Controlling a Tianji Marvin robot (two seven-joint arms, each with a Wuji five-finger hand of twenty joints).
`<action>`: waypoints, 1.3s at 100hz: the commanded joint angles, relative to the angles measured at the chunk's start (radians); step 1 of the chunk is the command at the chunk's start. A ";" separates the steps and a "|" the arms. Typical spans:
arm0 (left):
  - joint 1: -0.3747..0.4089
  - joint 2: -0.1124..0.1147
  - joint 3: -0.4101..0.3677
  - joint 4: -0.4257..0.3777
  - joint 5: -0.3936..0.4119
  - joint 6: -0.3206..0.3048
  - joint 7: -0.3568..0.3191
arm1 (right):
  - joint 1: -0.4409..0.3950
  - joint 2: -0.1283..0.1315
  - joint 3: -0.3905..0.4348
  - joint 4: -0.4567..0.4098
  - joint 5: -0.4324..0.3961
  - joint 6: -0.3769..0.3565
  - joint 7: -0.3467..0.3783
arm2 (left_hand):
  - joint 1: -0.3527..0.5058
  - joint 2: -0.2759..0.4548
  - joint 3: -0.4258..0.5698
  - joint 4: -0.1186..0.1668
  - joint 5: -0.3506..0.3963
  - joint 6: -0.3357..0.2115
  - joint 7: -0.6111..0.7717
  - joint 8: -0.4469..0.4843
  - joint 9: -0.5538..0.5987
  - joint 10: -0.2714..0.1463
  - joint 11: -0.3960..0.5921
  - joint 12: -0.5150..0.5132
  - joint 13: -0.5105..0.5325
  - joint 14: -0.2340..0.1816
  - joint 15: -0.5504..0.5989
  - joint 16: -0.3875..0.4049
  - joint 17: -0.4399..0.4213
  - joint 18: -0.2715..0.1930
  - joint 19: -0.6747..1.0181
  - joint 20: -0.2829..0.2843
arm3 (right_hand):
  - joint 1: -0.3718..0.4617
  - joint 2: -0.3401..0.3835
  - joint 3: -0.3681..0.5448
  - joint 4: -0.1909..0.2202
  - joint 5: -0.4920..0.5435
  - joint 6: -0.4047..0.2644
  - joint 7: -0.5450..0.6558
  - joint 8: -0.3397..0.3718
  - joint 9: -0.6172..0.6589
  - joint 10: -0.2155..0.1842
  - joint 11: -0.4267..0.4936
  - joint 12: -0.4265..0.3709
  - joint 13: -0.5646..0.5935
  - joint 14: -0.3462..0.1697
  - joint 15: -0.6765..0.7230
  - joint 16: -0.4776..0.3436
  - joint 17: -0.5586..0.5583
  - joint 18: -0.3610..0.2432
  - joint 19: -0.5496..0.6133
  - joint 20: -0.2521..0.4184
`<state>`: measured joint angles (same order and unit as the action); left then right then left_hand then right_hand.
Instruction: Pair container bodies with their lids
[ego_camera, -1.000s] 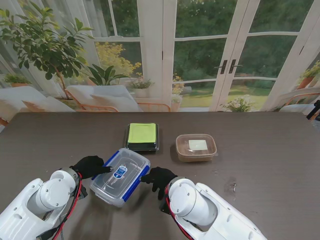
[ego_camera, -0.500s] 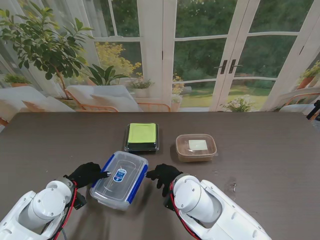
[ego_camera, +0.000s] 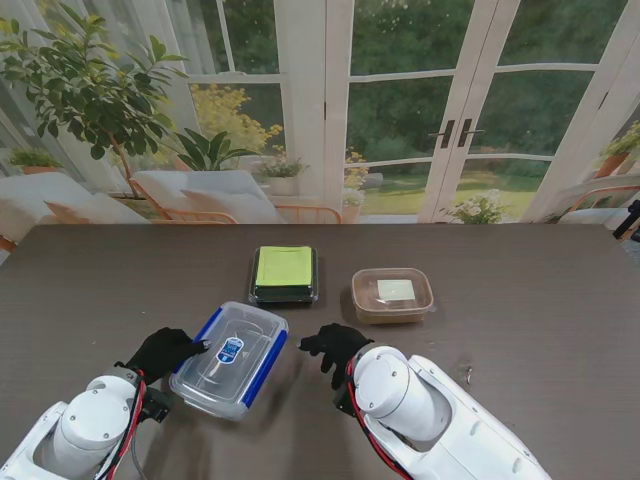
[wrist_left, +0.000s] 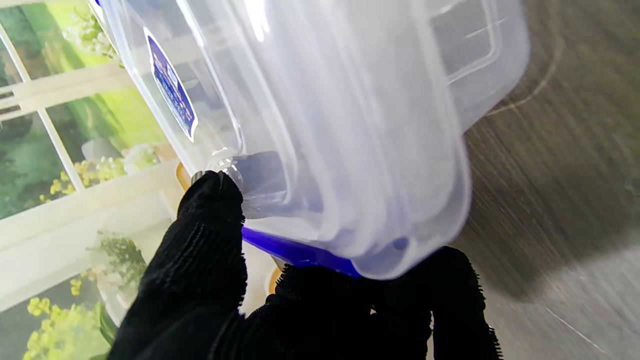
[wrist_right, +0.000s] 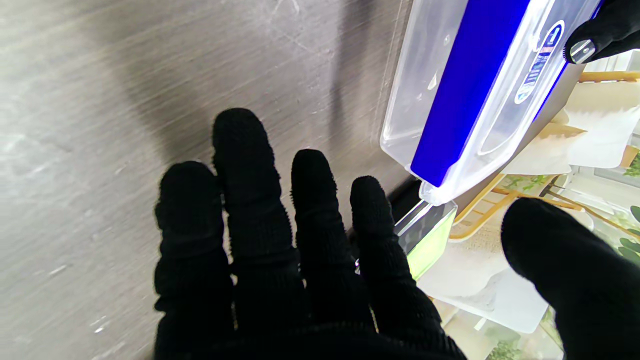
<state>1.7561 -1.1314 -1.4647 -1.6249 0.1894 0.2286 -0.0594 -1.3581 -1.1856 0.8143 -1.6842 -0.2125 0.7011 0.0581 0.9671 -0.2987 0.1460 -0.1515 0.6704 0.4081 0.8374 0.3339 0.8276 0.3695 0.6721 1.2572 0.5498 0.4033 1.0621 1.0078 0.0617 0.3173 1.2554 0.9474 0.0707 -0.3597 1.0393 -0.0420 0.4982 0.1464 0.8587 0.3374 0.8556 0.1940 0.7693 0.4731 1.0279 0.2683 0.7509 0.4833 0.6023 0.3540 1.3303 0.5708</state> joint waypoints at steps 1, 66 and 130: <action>0.014 -0.008 -0.014 -0.004 0.003 0.008 -0.012 | -0.006 -0.001 0.000 -0.009 -0.003 0.002 0.014 | 0.192 0.018 0.133 0.063 -0.011 -0.078 0.129 0.059 0.043 -0.031 0.031 0.015 0.052 0.043 0.050 0.018 0.003 -0.027 0.031 0.018 | -0.021 -0.009 0.001 -0.021 -0.013 -0.010 0.001 -0.014 -0.011 -0.014 -0.009 -0.007 -0.008 0.005 0.011 0.013 -0.056 0.020 0.044 0.014; 0.010 -0.063 -0.043 0.011 -0.073 0.001 0.187 | -0.005 0.001 0.011 -0.010 0.004 0.011 0.019 | 0.223 0.014 0.144 0.064 -0.028 -0.052 0.135 0.067 0.094 -0.026 0.066 0.021 0.167 0.054 0.112 0.017 0.112 0.045 0.081 0.066 | -0.020 -0.008 0.003 -0.021 -0.012 -0.008 -0.001 -0.014 -0.012 -0.012 -0.009 -0.009 -0.008 0.004 0.011 0.013 -0.056 0.020 0.044 0.014; 0.050 -0.077 -0.042 -0.027 -0.071 0.044 0.241 | 0.067 -0.042 -0.135 0.023 0.036 -0.010 -0.009 | 0.222 0.004 0.163 0.062 -0.022 -0.038 0.142 0.057 0.109 -0.013 0.075 0.007 0.193 0.069 0.130 0.006 0.132 0.063 0.082 0.085 | -0.014 -0.008 0.005 -0.022 -0.025 -0.072 -0.030 -0.027 0.027 -0.013 -0.015 -0.009 0.022 0.006 0.014 0.015 -0.035 0.027 0.050 0.015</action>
<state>1.7894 -1.2026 -1.5034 -1.6395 0.1165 0.2597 0.1990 -1.3005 -1.1990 0.6955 -1.6661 -0.1839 0.6980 0.0339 1.0201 -0.3229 0.1552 -0.1520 0.6488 0.4246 0.8748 0.3433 0.8887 0.3864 0.6906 1.2402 0.6989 0.4214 1.1359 1.0176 0.2035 0.4050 1.3070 1.0139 0.0707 -0.3597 1.0393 -0.0420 0.4982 0.1091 0.8413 0.3374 0.8563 0.1939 0.7689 0.4704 1.0279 0.2683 0.7509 0.4832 0.6004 0.3540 1.3303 0.5708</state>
